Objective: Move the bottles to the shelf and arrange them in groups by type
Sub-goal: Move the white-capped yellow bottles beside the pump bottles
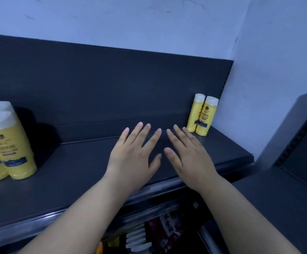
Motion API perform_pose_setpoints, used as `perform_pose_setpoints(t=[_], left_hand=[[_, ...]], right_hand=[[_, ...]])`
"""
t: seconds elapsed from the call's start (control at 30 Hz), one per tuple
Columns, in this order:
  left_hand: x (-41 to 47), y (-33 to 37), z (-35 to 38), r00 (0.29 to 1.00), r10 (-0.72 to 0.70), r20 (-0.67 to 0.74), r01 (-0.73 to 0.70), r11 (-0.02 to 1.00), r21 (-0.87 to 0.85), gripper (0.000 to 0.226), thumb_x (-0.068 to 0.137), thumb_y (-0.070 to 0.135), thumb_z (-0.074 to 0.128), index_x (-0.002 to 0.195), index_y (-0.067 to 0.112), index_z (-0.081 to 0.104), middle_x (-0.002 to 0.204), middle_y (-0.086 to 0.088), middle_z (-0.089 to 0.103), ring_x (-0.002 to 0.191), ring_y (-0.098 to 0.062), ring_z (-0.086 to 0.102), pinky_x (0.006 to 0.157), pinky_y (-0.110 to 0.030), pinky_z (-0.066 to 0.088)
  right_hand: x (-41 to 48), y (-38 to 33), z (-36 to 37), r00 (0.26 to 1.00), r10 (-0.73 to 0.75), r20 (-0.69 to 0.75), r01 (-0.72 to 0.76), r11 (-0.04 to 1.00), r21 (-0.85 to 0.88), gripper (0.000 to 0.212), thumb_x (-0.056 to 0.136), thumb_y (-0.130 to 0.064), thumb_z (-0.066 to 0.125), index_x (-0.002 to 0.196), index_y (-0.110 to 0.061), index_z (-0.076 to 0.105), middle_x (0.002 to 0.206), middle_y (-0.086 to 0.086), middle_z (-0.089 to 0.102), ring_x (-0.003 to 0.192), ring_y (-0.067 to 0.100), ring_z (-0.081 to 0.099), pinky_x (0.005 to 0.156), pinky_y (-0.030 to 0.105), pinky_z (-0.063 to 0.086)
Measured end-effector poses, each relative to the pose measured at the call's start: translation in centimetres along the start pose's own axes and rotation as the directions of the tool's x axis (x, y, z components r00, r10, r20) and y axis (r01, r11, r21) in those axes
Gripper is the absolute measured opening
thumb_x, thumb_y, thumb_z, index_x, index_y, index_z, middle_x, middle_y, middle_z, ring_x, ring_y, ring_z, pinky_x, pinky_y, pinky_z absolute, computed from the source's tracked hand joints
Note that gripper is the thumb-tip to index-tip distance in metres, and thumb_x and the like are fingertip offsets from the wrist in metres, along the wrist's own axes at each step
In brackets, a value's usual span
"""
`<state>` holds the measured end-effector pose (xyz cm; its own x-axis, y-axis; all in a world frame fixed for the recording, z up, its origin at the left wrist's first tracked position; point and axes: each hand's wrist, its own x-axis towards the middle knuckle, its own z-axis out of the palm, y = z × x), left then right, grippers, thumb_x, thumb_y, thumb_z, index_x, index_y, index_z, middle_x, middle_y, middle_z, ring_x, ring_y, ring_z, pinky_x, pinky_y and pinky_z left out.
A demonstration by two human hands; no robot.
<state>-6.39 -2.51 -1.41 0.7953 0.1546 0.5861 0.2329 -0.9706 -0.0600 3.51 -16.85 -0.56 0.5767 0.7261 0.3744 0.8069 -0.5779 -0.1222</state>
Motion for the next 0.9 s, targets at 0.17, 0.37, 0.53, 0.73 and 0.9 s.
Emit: perform_pose_setpoints(t=[0.17,0.37,0.53,0.73,0.9], left_hand=[[2.3,0.2,1.5,1.000,0.018,0.019,-0.018,1.000,-0.009,0.061,0.088,0.049,0.031,0.140,0.020,0.043,0.141,-0.011,0.047,0.135,-0.026,0.038,0.110,-0.047,0.031],[5.7,-0.9,3.5,1.000,0.027,0.006,-0.026,0.998,-0.062,0.062,0.088,0.051,0.028,0.143,0.024,0.037,0.145,-0.007,0.043,0.138,-0.022,0.033,0.114,-0.043,0.024],[9.5,-3.3,4.9,0.999,0.022,-0.029,-0.025,0.994,-0.108,0.064,0.088,0.053,0.025,0.145,0.025,0.030,0.148,-0.006,0.038,0.141,-0.021,0.028,0.114,-0.041,0.017],[13.8,-5.3,7.7,0.997,0.071,-0.040,-0.077,0.983,-0.167,0.067,0.087,0.054,0.018,0.148,0.027,0.022,0.152,-0.004,0.031,0.143,-0.019,0.020,0.115,-0.037,0.008],[15.6,-5.0,10.9,0.990,0.140,-0.017,-0.141,0.970,-0.197,0.064,0.087,0.051,0.027,0.144,0.022,0.034,0.145,-0.006,0.043,0.138,-0.022,0.033,0.112,-0.042,0.019]], right_hand=[[1.2,2.1,0.5,0.999,0.038,0.001,-0.038,0.999,0.009,0.073,0.084,-0.066,-0.002,0.149,-0.033,0.010,0.159,-0.009,0.004,0.145,0.009,-0.004,0.117,0.029,0.002],[4.5,3.5,0.6,0.998,0.061,-0.025,-0.061,0.998,-0.004,0.076,0.082,-0.068,-0.004,0.149,-0.034,0.011,0.159,-0.010,0.004,0.145,0.008,-0.004,0.115,0.027,0.002],[8.9,4.0,0.2,0.994,0.066,-0.085,-0.069,0.997,-0.039,0.076,0.084,-0.068,0.001,0.149,-0.032,0.015,0.158,-0.009,0.008,0.145,0.009,0.001,0.114,0.025,0.003],[12.6,5.4,1.4,0.983,0.131,-0.130,-0.135,0.991,-0.023,0.077,0.083,-0.068,0.004,0.149,-0.031,0.019,0.158,-0.009,0.011,0.146,0.011,0.004,0.116,0.031,0.013],[13.5,7.4,3.2,0.974,0.225,-0.020,-0.226,0.971,-0.076,0.075,0.085,-0.071,0.005,0.149,-0.033,0.011,0.159,-0.010,0.004,0.146,0.010,-0.001,0.118,0.032,0.009]])
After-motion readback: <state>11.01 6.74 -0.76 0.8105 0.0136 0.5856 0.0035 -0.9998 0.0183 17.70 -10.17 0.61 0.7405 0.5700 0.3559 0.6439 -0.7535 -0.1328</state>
